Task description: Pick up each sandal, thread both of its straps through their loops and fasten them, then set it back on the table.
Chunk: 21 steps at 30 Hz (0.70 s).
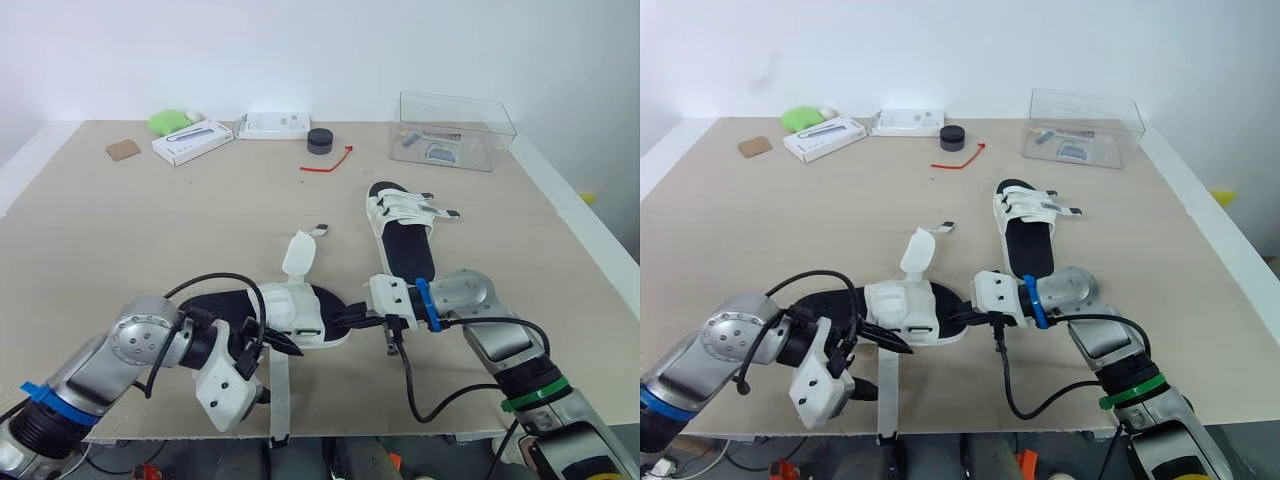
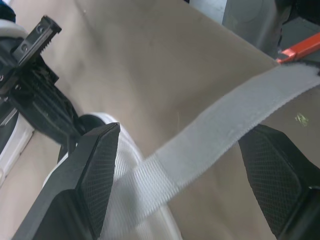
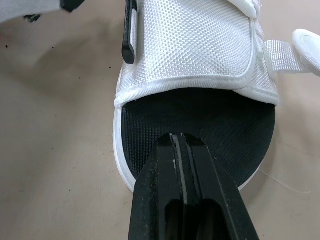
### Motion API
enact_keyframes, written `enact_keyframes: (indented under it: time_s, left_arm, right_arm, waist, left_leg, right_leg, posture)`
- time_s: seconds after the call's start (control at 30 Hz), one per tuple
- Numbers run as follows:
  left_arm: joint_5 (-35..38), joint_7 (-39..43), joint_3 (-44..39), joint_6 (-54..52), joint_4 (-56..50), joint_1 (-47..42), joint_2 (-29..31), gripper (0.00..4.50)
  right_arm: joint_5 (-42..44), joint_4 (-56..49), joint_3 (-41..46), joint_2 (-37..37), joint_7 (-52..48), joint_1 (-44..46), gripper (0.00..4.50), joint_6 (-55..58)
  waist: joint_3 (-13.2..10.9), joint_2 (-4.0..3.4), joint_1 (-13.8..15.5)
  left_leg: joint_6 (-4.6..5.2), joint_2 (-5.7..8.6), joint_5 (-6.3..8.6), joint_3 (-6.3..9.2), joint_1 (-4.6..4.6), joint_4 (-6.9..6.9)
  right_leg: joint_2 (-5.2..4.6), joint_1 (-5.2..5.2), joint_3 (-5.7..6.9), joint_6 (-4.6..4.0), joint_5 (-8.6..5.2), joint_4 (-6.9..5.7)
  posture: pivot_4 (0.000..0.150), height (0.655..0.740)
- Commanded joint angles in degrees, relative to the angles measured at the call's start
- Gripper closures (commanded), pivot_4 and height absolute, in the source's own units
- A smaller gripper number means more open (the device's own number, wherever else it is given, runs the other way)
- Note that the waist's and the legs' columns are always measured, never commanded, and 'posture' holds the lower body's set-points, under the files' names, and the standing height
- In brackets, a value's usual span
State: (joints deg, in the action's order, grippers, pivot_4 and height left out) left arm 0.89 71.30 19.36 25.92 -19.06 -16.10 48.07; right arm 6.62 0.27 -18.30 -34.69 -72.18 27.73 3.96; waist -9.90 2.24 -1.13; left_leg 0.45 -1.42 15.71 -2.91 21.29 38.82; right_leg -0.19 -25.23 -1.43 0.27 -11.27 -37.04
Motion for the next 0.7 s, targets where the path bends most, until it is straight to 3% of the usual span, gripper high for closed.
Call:
enact_keyframes:
  time_s: [0.03, 0.23, 0.33, 0.5, 0.7]
  left_arm:
    - [1.4, -0.5, 0.5, -0.5, -2.2, -0.9, -0.9, 1.54]
    - [3.3, -0.6, 0.4, -2.8, -4.6, 0.2, -0.6, 4.30]
    - [8.0, -2.0, -1.3, -8.8, -5.4, 1.6, -1.1, 4.41]
    - [29.2, -8.7, -9.1, -36.8, -9.0, 0.6, -1.1, 4.41]
    - [51.0, -14.2, -17.5, -63.1, -1.0, -3.0, -2.5, 4.41]
  right_arm:
    - [-0.7, -0.5, 0.0, -1.3, 0.1, -1.0, 4.50, 0.7]
    - [-0.8, -0.5, 0.0, -1.3, 0.4, -0.9, 4.50, 0.9]
    - [-0.8, -0.4, -0.1, -1.1, 0.4, -0.6, 4.50, 1.1]
    - [-1.0, 0.2, -0.2, -1.2, 0.3, -0.5, 4.50, 0.7]
    - [-1.1, 0.4, -0.5, -0.7, 0.4, -0.1, 4.50, 0.8]
  waist:
    - [0.0, 0.00, 0.0]
    - [0.0, 0.00, 0.0]
    - [0.0, 0.00, 0.0]
    - [0.0, 0.03, -0.1]
    - [0.0, 0.03, -0.1]
  left_leg:
    - [0.00, 0.00, 0.00, 0.00, 0.00, 0.00]
    - [0.02, 0.00, 0.01, 0.00, 0.00, 0.00]
    - [0.02, 0.00, 0.01, 0.01, 0.00, 0.00]
    - [0.02, -0.03, 0.01, 0.04, 0.00, 0.01]
    - [0.03, -0.03, 0.00, 0.08, -0.04, 0.01]
  right_leg:
    - [0.00, 0.00, 0.00, 0.01, 0.00, 0.00]
    - [0.00, 0.00, -0.02, 0.03, -0.02, 0.00]
    - [0.01, 0.00, -0.01, 0.03, -0.02, 0.00]
    - [0.02, 0.00, 0.02, 0.07, 0.00, -0.01]
    - [0.09, 0.01, 0.03, 0.07, -0.02, -0.03]
  posture:
    - [0.150, 0.7400]
    - [0.150, 0.7400]
    - [0.150, 0.7400]
    - [0.150, 0.7400]
    - [0.150, 0.7400]
